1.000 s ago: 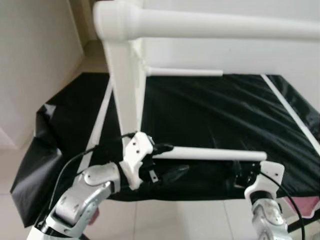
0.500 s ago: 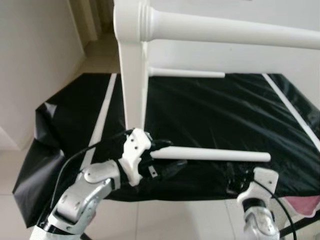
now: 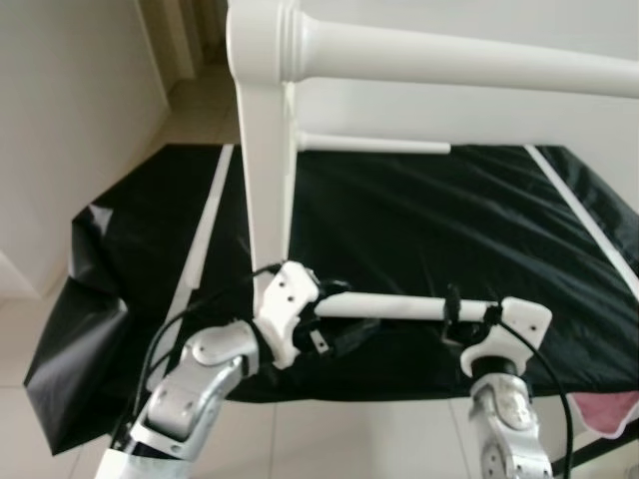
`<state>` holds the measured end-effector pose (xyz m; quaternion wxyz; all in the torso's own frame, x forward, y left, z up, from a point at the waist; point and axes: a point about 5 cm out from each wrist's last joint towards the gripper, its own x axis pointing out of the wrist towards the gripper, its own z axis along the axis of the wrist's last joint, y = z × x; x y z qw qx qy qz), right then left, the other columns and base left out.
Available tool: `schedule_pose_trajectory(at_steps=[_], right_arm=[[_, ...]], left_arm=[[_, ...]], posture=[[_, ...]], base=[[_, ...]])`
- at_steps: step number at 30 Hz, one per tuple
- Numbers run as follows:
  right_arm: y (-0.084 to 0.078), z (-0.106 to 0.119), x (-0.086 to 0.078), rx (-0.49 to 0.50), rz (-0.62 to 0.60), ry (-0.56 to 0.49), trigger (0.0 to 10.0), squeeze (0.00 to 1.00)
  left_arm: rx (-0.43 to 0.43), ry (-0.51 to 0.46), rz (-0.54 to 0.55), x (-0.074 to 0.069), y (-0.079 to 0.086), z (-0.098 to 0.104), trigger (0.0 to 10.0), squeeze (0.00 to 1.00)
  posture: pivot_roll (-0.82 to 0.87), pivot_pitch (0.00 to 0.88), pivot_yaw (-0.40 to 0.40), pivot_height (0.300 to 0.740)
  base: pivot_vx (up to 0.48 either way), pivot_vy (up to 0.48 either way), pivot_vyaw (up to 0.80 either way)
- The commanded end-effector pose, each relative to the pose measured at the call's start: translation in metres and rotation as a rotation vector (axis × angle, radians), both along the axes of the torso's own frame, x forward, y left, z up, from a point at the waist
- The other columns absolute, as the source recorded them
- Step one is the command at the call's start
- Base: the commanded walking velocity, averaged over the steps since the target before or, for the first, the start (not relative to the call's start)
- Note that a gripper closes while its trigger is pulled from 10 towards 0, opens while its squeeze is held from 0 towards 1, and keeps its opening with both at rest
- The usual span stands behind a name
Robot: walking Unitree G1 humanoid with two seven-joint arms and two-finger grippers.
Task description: Building children table
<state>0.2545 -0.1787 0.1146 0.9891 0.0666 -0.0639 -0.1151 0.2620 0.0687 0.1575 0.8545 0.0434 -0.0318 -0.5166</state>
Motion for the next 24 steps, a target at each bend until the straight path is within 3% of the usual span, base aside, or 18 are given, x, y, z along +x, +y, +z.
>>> schedule_pose_trajectory(at_steps=[1,8,15,24], right_arm=[[0.005,-0.004,0.004,-0.007,0.0,0.026,10.0,0.0],[0.013,-0.008,0.006,-0.02,0.035,0.027,10.0,0.0],[0.016,-0.007,0.009,-0.041,0.014,0.024,10.0,0.0],[0.015,-0.003,0.01,-0.097,-0.003,-0.001,10.0,0.0]], left_arm=[[-0.032,-0.024,0.321,0.015,0.007,-0.003,10.0,0.0],[-0.08,0.001,0.322,0.012,-0.011,-0.013,10.0,0.0],[-0.022,-0.049,0.357,0.017,-0.008,-0.023,10.0,0.0],[-0.071,-0.057,0.458,0.026,-0.008,-0.017,10.0,0.0]], posture=[[0.03,0.0,-0.038,0.74],[0.02,0.0,-0.05,0.74],[0.0,0.0,-0.044,0.74],[-0.02,0.0,-0.021,0.74]], base=[[0.0,0.0,0.0],[0.0,0.0,0.0],[0.0,0.0,0.0],[0.0,0.0,0.0]])
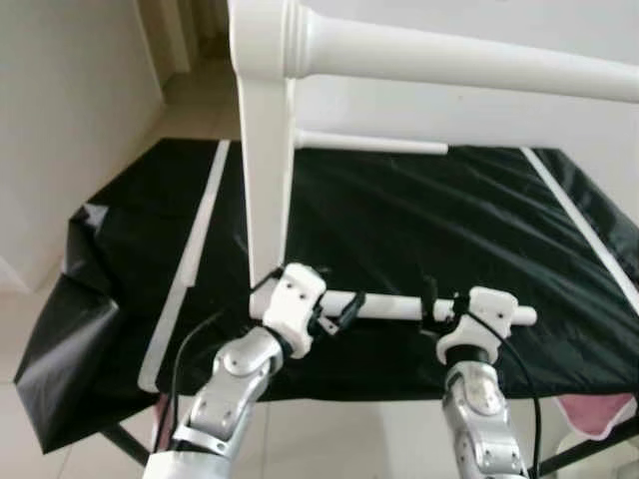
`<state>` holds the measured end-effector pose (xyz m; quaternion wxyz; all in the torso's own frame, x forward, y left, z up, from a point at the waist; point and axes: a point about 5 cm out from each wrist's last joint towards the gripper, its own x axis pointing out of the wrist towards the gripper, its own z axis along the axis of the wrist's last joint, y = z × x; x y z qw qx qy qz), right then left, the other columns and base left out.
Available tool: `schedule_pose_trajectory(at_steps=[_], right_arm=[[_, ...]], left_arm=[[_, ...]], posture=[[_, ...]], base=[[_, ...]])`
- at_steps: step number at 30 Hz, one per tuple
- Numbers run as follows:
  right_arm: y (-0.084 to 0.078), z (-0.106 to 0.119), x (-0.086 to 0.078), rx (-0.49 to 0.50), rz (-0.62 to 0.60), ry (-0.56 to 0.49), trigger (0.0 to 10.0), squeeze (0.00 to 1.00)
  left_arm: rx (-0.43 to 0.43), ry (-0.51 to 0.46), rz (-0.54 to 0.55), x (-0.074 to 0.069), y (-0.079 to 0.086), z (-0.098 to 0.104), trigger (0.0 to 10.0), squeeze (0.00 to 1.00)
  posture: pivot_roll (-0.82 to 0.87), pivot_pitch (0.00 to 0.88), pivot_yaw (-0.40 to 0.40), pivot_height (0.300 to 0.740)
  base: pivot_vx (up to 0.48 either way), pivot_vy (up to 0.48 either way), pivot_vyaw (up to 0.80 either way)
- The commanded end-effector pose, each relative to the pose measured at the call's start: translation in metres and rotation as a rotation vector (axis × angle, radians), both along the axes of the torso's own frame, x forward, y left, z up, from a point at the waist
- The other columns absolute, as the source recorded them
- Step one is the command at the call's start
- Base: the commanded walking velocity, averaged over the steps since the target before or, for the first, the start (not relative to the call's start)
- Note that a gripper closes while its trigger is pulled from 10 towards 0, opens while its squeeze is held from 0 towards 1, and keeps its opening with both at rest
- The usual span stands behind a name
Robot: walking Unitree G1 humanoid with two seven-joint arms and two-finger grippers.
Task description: Building children table
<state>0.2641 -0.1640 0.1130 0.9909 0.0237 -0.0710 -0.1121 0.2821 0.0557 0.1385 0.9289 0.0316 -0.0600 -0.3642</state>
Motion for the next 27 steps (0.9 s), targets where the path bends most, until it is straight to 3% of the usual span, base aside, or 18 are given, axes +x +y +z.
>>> schedule_pose_trajectory(at_steps=[1,6,16,21,27], right_arm=[[-0.001,-0.001,0.001,-0.016,-0.007,-0.002,10.0,0.0],[-0.003,-0.002,0.005,-0.008,-0.04,-0.011,10.0,0.0],[0.006,-0.007,0.013,0.005,-0.035,-0.002,10.0,0.0],[0.012,-0.006,0.021,0.016,-0.021,-0.015,10.0,0.0],[0.009,-0.006,0.023,0.008,-0.027,-0.023,10.0,0.0]], left_arm=[[-0.027,-0.01,0.14,0.008,0.005,0.005,10.0,0.0],[-0.043,-0.033,0.158,0.017,0.001,0.008,10.0,0.0],[-0.039,-0.052,0.144,0.025,-0.008,0.011,10.0,0.0],[-0.056,-0.061,0.176,0.032,0.002,0.016,10.0,0.0],[-0.057,-0.066,0.173,0.034,0.001,0.016,10.0,0.0]], posture=[[-0.02,0.0,-0.017,0.74],[-0.02,0.0,-0.001,0.74],[0.02,0.0,0.002,0.74],[0.04,0.0,0.008,0.74],[0.04,0.0,0.013,0.74]], base=[[0.0,0.0,0.0],[0.0,-0.108,0.0],[0.0,-0.354,0.0],[0.0,-0.459,0.0],[0.0,-0.48,0.0]])
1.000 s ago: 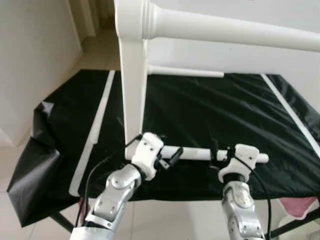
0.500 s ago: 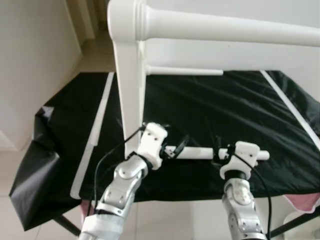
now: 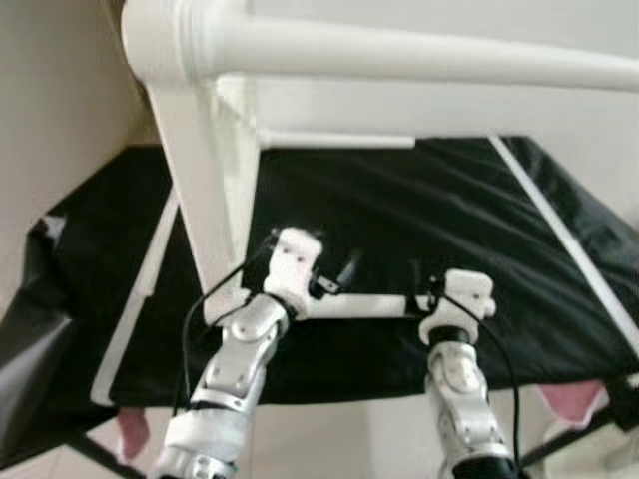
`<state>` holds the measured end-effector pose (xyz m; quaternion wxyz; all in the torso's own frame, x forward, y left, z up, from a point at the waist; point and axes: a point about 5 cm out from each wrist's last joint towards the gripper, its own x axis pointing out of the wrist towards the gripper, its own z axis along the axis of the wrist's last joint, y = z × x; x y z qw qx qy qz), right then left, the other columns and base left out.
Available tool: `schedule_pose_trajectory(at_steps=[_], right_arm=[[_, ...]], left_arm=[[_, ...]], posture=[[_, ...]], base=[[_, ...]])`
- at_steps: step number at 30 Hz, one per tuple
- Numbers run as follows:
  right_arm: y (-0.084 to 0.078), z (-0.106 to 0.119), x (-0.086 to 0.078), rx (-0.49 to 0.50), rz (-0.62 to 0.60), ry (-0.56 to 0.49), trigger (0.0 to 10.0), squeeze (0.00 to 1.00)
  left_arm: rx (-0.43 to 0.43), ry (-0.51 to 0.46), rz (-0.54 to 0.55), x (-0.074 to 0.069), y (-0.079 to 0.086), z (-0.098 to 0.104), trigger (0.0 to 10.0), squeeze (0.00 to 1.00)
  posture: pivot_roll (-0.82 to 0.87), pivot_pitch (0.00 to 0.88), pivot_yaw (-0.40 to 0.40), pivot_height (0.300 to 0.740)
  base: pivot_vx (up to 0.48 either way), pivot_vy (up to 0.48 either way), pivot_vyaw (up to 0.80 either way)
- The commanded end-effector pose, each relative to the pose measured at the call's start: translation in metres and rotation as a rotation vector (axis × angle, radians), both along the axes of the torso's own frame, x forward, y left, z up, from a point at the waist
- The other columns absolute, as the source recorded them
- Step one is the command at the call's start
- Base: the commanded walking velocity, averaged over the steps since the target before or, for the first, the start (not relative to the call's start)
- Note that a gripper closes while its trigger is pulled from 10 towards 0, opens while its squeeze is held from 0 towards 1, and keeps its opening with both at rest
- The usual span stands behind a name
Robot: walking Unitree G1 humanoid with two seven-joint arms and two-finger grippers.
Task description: Building children table
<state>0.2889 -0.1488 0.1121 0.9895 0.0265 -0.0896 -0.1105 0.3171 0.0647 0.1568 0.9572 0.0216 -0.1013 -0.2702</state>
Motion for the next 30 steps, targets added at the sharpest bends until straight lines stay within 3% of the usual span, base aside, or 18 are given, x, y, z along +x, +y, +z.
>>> schedule_pose_trajectory(at_steps=[1,8,20,30], right_arm=[[-0.007,-0.005,-0.002,0.005,-0.03,0.014,10.0,0.0],[-0.01,-0.008,-0.005,-0.032,-0.008,0.025,10.0,0.0],[-0.026,-0.011,-0.012,-0.07,-0.001,0.019,10.0,0.0],[-0.027,-0.009,-0.011,-0.08,-0.021,0.007,10.0,0.0]], left_arm=[[0.005,0.006,-0.021,-0.002,-0.009,-0.003,10.0,0.0],[-0.043,0.038,0.014,-0.001,-0.009,-0.006,10.0,0.0],[-0.011,0.072,0.049,0.003,0.002,-0.011,10.0,0.0],[0.033,0.056,0.03,0.003,0.006,-0.011,10.0,0.0]], posture=[[0.03,0.0,0.008,0.74],[0.03,0.0,0.001,0.74],[0.02,0.0,0.02,0.74],[0.0,0.0,0.077,0.74]], base=[[0.0,-0.48,0.0],[0.0,-0.069,0.0],[0.0,0.0,0.0],[0.0,0.0,0.0]])
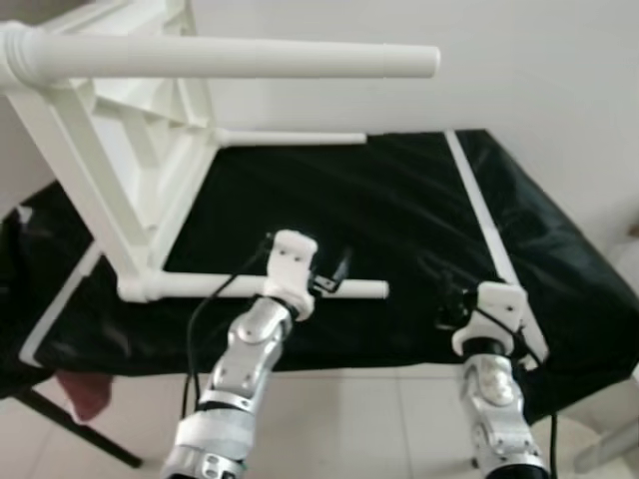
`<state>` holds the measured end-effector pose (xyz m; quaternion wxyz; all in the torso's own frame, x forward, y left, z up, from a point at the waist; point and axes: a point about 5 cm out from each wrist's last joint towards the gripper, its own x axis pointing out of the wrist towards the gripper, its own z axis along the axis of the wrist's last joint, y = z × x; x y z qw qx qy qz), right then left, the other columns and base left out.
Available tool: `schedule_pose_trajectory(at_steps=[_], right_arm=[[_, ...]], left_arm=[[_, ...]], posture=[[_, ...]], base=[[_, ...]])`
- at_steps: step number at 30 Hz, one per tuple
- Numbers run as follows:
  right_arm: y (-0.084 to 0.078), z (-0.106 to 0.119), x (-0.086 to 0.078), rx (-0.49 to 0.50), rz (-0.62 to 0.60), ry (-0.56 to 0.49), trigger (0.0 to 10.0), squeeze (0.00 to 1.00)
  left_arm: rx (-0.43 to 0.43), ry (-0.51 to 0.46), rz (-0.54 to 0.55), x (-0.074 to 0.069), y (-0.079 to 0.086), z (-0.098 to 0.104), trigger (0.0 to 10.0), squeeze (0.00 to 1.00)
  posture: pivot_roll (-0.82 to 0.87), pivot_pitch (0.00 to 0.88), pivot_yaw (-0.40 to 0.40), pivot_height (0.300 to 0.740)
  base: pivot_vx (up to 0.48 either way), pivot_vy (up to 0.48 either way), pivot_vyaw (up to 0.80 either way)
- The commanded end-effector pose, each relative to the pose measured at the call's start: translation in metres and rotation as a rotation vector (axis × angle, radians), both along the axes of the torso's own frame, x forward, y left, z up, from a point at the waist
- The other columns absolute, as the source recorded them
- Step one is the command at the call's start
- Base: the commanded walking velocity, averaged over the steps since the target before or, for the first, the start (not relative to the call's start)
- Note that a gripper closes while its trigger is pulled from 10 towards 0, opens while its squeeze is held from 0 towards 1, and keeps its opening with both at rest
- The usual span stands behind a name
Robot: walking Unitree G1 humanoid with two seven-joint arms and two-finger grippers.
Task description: Building children table
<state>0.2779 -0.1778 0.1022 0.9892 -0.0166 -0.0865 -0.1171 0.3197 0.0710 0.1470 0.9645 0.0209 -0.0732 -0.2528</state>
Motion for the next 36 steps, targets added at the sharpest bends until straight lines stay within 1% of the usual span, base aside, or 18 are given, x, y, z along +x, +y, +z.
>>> schedule_pose_trajectory(at_steps=[1,2,5,10,12,19,30,36], right_arm=[[0.0023,0.0013,-0.0003,-0.004,0.003,-0.012,10.0,0.0],[0.0029,0.0012,-0.001,-0.011,0.007,-0.013,10.0,0.0],[0.0036,0.0016,-0.0017,-0.026,0.011,-0.015,10.0,0.0],[0.0024,0.0017,-0.0016,-0.027,0.006,-0.017,10.0,0.0],[0.0004,0.0024,-0.0015,-0.006,-0.003,-0.026,10.0,0.0],[-0.0004,0.0039,0.0,0.0,-0.004,-0.034,10.0,0.0],[0.0019,0.0027,-0.0006,-0.018,0.015,-0.025,10.0,0.0],[-0.0022,0.004,-0.0034,-0.034,0.003,-0.022,10.0,0.0]], left_arm=[[0.034,-0.011,-0.03,-0.0002,-0.0016,0.0,10.0,0.0],[0.03,0.001,-0.051,-0.0005,-0.0021,-0.0008,10.0,0.0],[0.031,0.003,-0.068,0.0001,-0.0016,-0.0006,10.0,0.0],[0.028,0.005,-0.077,0.0023,-0.0018,0.0006,10.0,0.0],[0.016,0.02,-0.08,0.0034,-0.0027,0.0,10.0,0.0],[0.006,0.035,-0.083,0.0035,-0.0034,-0.0015,10.0,0.0],[0.015,0.04,-0.083,0.0018,0.0005,-0.0056,10.0,0.0],[0.015,0.049,-0.083,0.0013,0.0,-0.0092,10.0,0.0]], posture=[[-0.01,0.0,0.086,0.74],[-0.02,0.0,0.093,0.74],[-0.03,0.0,0.103,0.74],[-0.04,0.0,0.106,0.74],[-0.04,0.0,0.104,0.74],[-0.04,0.0,0.1,0.74],[-0.03,0.0,0.081,0.74],[-0.08,0.0,0.072,0.74]], base=[[0.0,0.0,0.0],[0.0,0.0,0.8],[0.0,0.0,0.8],[0.0,0.0,0.8],[0.0,0.0,0.0],[0.0,0.0,0.0],[0.0,0.0,0.0],[0.0,0.0,0.0]])
